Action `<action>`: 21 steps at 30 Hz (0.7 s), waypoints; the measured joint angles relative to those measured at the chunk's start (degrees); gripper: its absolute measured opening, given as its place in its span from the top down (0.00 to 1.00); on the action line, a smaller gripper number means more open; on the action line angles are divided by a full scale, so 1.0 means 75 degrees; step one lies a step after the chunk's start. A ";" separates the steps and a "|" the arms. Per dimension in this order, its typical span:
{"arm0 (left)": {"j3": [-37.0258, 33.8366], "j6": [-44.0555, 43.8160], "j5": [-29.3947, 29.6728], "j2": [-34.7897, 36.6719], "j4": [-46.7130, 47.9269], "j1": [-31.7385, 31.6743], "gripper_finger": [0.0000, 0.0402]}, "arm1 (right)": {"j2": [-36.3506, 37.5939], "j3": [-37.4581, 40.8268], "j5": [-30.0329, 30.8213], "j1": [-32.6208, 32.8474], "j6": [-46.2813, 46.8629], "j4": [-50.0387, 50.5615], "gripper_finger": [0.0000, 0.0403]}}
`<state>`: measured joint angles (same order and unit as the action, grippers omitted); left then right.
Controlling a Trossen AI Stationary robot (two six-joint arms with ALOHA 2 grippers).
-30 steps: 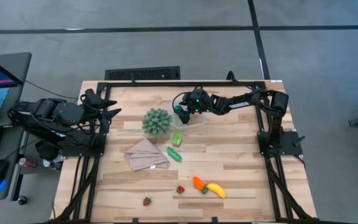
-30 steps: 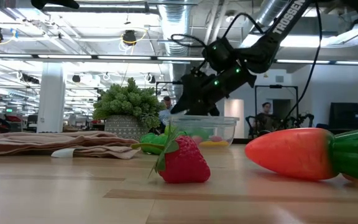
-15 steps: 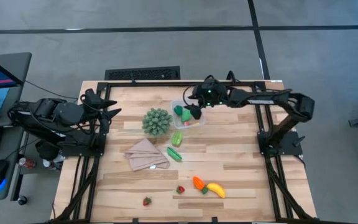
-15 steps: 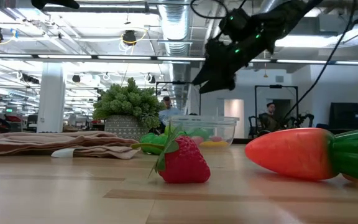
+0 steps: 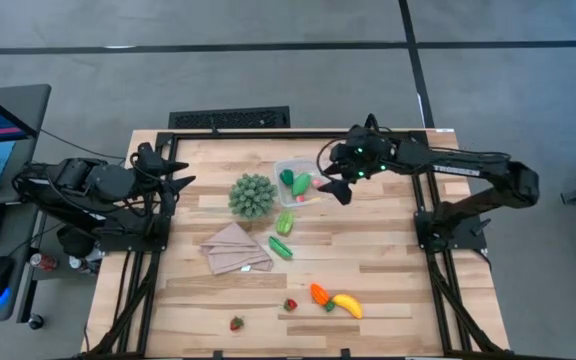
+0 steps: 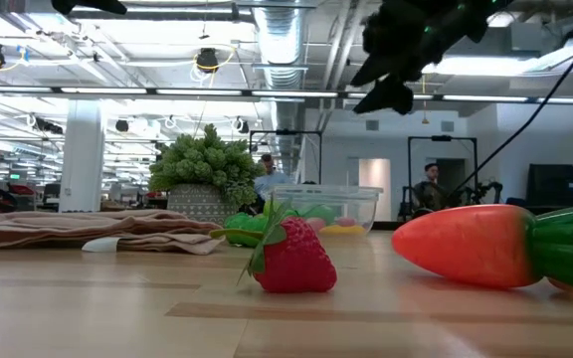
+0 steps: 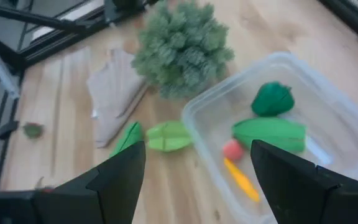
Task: Pick and placing Produce into tupperware
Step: Put the banana into the transparent bin
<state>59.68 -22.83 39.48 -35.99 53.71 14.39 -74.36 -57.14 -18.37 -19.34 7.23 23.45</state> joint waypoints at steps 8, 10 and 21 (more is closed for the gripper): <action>0.0000 -0.0061 -0.0231 0.0000 -0.0206 -0.0003 0.55 | 0.0762 -0.0001 -0.0002 0.0544 0.0556 0.0714 0.29; 0.0000 -0.0064 -0.0289 -0.0003 -0.0308 -0.0002 0.55 | 0.0919 -0.0001 -0.0003 0.0697 0.0875 0.0766 0.29; 0.0003 -0.0064 -0.0362 -0.0059 -0.0679 -0.0003 0.55 | 0.1128 -0.0001 0.0027 0.1314 0.3354 -0.1268 0.29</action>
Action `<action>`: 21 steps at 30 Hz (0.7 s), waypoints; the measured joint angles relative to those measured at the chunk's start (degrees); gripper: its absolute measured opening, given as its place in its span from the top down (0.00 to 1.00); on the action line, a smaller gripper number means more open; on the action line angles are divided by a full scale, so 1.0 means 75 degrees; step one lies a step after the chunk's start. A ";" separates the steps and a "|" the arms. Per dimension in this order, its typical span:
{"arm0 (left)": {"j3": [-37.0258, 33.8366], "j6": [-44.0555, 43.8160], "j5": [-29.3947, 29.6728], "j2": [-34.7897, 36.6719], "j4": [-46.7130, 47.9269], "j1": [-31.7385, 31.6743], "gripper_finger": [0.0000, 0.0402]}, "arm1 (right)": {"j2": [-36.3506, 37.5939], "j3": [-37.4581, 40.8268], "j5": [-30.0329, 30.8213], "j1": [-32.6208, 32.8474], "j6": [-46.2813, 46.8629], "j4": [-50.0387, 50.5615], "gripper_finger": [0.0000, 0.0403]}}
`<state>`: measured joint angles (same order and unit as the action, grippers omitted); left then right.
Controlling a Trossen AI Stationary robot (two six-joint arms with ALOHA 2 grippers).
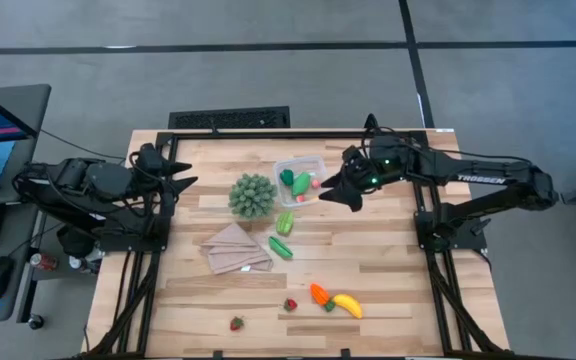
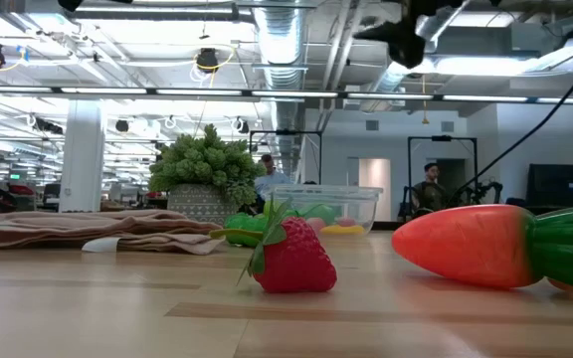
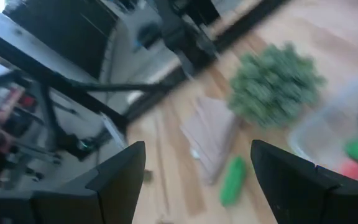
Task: Pick and placing Produce into tupperware
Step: Put the banana into the transparent bin
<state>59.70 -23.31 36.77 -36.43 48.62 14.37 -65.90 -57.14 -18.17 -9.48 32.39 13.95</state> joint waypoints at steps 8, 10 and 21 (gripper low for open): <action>0.0000 -0.0174 -0.0107 -0.0120 -0.0020 0.0000 0.55 | -0.0203 0.0007 0.0008 -0.0010 0.0763 -0.1334 0.29; 0.0000 -0.0169 -0.0215 -0.0161 -0.0016 0.0001 0.55 | -0.0238 -0.0007 0.0002 -0.0020 0.0763 -0.1585 0.29; 0.0000 0.0198 -0.0268 -0.0349 -0.0014 0.0003 0.55 | -0.0099 0.0001 -0.0040 -0.0145 0.0134 -0.2119 0.29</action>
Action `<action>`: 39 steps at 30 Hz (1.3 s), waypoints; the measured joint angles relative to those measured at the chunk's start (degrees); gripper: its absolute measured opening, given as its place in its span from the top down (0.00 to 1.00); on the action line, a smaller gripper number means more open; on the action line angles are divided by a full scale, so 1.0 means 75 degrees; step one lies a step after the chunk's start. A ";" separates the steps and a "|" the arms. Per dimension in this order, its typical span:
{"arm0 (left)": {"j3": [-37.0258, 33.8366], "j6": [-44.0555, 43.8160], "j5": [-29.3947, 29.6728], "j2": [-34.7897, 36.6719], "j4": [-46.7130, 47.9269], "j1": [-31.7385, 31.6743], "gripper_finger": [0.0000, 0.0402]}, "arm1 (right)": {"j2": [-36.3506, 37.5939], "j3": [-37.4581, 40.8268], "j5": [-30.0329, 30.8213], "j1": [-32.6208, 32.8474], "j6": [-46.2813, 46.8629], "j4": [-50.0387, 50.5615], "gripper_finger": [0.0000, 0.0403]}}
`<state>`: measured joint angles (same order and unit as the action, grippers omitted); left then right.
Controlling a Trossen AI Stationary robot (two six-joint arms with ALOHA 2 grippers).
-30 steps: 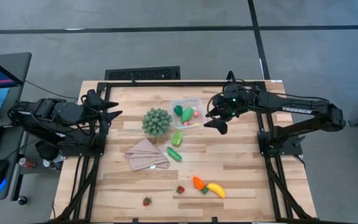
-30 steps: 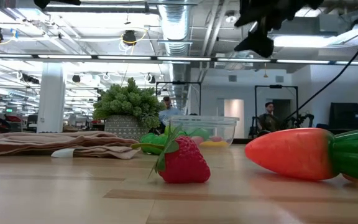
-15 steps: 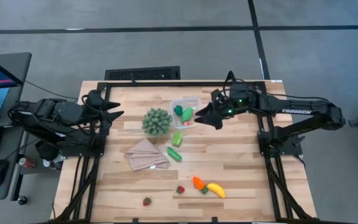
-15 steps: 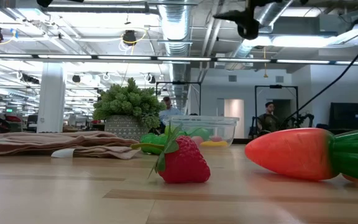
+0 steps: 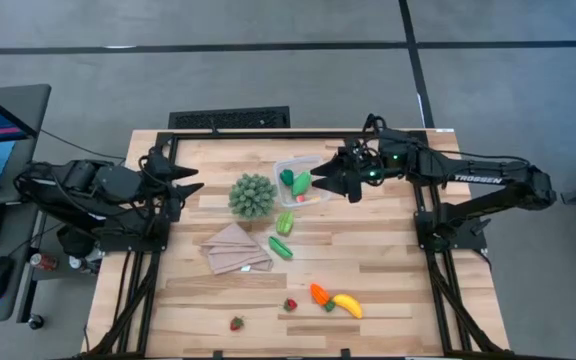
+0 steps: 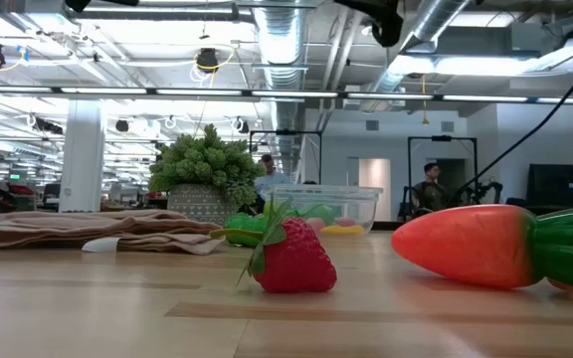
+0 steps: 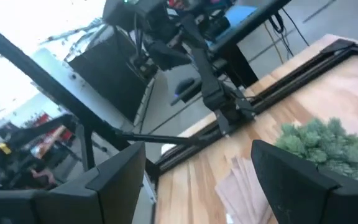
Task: Pick and placing Produce into tupperware
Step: Put the banana into the transparent bin
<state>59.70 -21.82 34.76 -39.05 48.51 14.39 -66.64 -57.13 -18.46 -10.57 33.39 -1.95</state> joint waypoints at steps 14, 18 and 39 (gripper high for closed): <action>0.0000 0.0835 -0.1850 -0.0392 0.0017 -0.0002 0.55 | 0.1623 -0.0003 0.0549 0.0888 -0.2862 0.2309 0.29; 0.0000 0.0915 -0.2620 -0.0786 0.0171 0.0000 0.55 | 0.1876 -0.0001 0.1325 0.1508 -0.3113 0.3477 0.29; -0.0131 0.0192 -0.3573 -0.2281 0.1679 0.0219 0.55 | 0.1890 0.2366 0.3166 0.3922 -0.0459 0.3711 0.29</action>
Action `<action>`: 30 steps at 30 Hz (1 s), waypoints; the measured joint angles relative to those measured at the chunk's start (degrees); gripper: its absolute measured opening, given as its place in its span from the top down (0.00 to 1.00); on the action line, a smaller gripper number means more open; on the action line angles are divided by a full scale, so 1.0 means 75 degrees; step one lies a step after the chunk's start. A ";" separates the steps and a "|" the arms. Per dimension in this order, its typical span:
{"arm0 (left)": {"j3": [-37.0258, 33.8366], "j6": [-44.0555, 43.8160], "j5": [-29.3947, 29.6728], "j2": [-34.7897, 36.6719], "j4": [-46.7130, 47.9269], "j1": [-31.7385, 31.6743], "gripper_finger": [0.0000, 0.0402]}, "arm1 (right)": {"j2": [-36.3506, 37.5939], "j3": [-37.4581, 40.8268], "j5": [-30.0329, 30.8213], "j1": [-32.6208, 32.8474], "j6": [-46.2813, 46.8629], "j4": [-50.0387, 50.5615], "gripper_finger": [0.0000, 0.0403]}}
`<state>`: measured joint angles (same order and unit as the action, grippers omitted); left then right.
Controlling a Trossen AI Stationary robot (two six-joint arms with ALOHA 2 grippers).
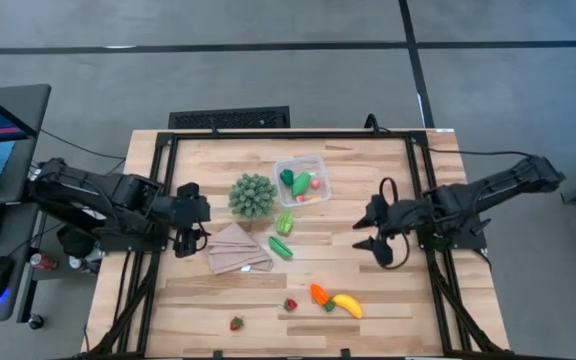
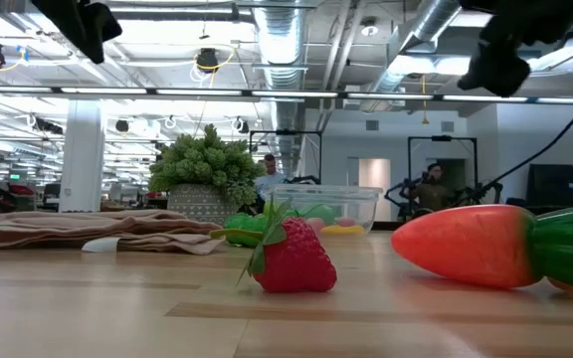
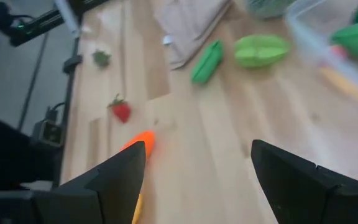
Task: Pick and placing Produce into tupperware
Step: Put the banana into the transparent bin
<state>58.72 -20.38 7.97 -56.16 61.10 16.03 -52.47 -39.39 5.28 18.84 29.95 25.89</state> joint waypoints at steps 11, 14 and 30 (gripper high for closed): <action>-0.2104 -0.1732 -0.0010 0.0496 -0.1565 0.0726 0.55 | -0.0096 0.0463 0.1400 0.2277 0.2083 -0.0143 0.29; -0.2562 -0.2172 -0.0009 0.0551 -0.1965 0.0933 0.55 | -0.0309 0.0463 0.2008 0.2904 0.2838 -0.0149 0.29; -0.3002 -0.2728 0.1087 0.0955 -0.3134 0.1938 0.55 | -0.3508 -0.0531 0.3886 0.4818 0.5826 -0.1100 0.29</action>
<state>36.21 -40.84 16.12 -49.00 37.60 30.57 -78.78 -43.37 34.42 54.98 73.65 17.64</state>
